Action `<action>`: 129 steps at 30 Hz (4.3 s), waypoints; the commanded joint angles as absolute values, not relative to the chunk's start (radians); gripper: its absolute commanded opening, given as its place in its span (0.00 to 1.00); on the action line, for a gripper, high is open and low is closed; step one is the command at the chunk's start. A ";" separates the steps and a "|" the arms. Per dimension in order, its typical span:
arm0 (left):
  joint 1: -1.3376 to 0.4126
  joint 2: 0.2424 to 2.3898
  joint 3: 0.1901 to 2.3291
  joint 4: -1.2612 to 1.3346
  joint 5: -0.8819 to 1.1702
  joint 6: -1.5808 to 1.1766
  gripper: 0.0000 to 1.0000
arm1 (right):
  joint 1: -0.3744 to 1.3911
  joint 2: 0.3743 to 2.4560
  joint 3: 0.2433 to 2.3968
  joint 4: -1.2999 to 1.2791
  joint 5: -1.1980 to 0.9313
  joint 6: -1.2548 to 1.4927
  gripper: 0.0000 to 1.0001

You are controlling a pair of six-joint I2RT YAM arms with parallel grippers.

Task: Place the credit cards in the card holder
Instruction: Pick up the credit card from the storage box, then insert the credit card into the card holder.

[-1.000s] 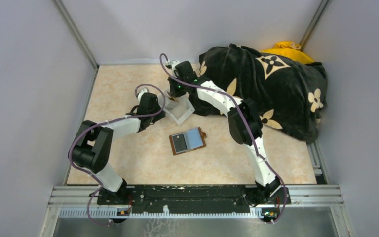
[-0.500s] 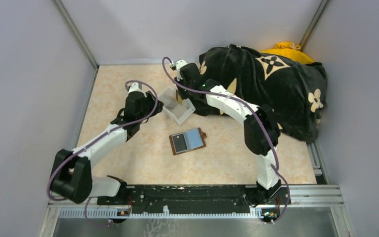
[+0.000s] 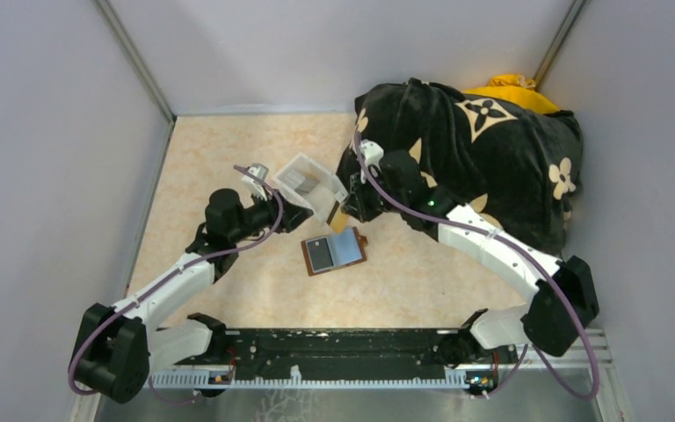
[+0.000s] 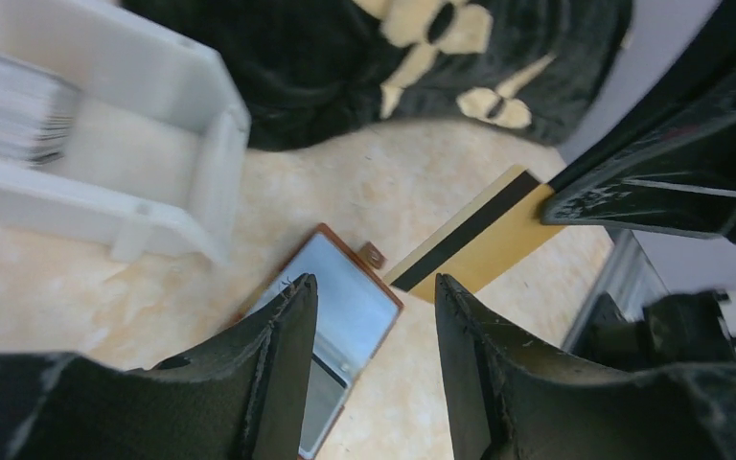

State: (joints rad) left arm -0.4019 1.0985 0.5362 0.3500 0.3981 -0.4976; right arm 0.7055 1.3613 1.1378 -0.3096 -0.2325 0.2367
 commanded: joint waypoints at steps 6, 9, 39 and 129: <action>-0.428 1.080 0.465 0.570 0.786 -0.471 0.55 | 0.702 1.208 0.908 -0.170 -0.477 0.397 0.00; -0.464 1.122 0.494 0.542 0.832 -0.445 0.55 | 0.693 1.186 0.866 -0.129 -0.522 0.428 0.00; -0.555 1.284 0.543 0.497 0.879 -0.402 0.00 | 0.596 1.230 0.818 -0.058 -0.623 0.469 0.08; -0.746 1.439 0.255 0.641 -0.062 -1.193 0.00 | 0.727 1.675 0.861 -0.001 -0.083 0.394 0.14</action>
State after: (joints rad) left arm -0.7399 1.4315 0.2798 0.6312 -0.0612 -1.1664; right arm 0.7120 1.6314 0.8207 -0.0360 -0.0883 0.3939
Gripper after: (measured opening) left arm 0.006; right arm 0.145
